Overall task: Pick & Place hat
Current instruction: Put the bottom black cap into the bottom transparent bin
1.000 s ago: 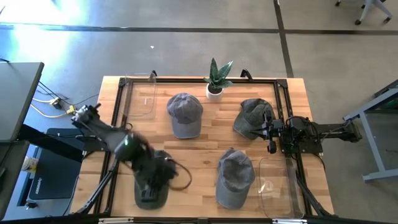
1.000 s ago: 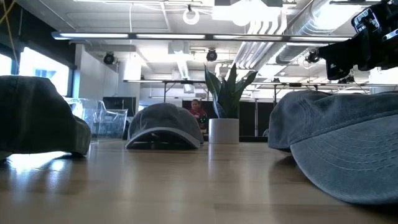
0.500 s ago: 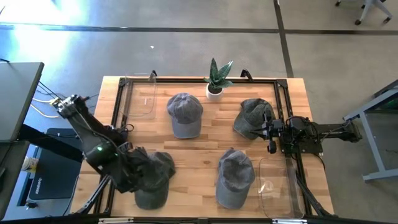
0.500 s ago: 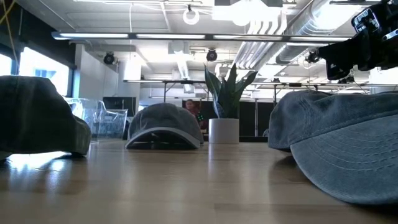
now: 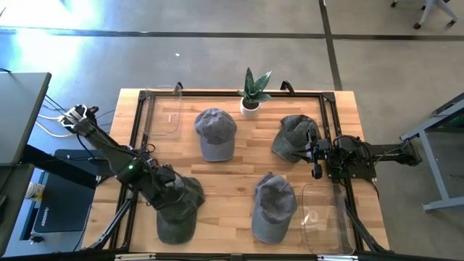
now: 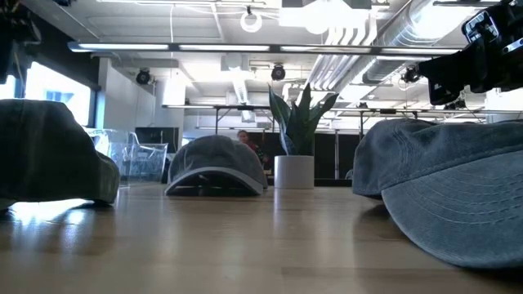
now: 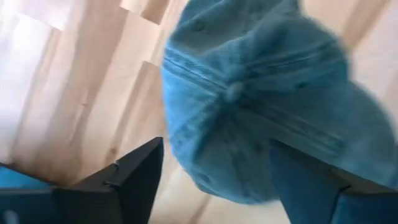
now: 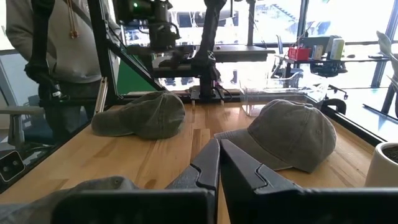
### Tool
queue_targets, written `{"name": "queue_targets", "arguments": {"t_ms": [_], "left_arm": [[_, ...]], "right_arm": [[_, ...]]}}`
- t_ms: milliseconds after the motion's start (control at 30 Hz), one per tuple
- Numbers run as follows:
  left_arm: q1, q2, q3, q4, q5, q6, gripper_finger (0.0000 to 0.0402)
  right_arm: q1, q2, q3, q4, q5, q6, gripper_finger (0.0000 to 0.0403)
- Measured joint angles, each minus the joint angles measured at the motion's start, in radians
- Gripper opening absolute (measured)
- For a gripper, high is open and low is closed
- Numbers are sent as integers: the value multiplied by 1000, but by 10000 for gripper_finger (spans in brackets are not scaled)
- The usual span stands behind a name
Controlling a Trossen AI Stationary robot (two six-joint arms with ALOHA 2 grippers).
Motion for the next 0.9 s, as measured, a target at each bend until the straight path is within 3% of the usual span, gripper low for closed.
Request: {"name": "queue_targets", "arguments": {"t_ms": [167,367,533,733,800,900], "left_arm": [[70,1,-112,135,38,117,305],[142,0,-235,271,85,159,274],[182,0,-263,371,225,295,196],[238,-5,-220,410,398,392,30],[254,-16,-183,410,457,399,12],[262,-29,-109,413,515,411,22]], "right_arm": [[0,0,0,0,0,0,5],[0,0,0,0,0,0,7],[0,0,0,0,0,0,8],[0,0,0,0,0,0,8],[0,0,0,0,0,0,5],[0,0,0,0,0,0,5]]}}
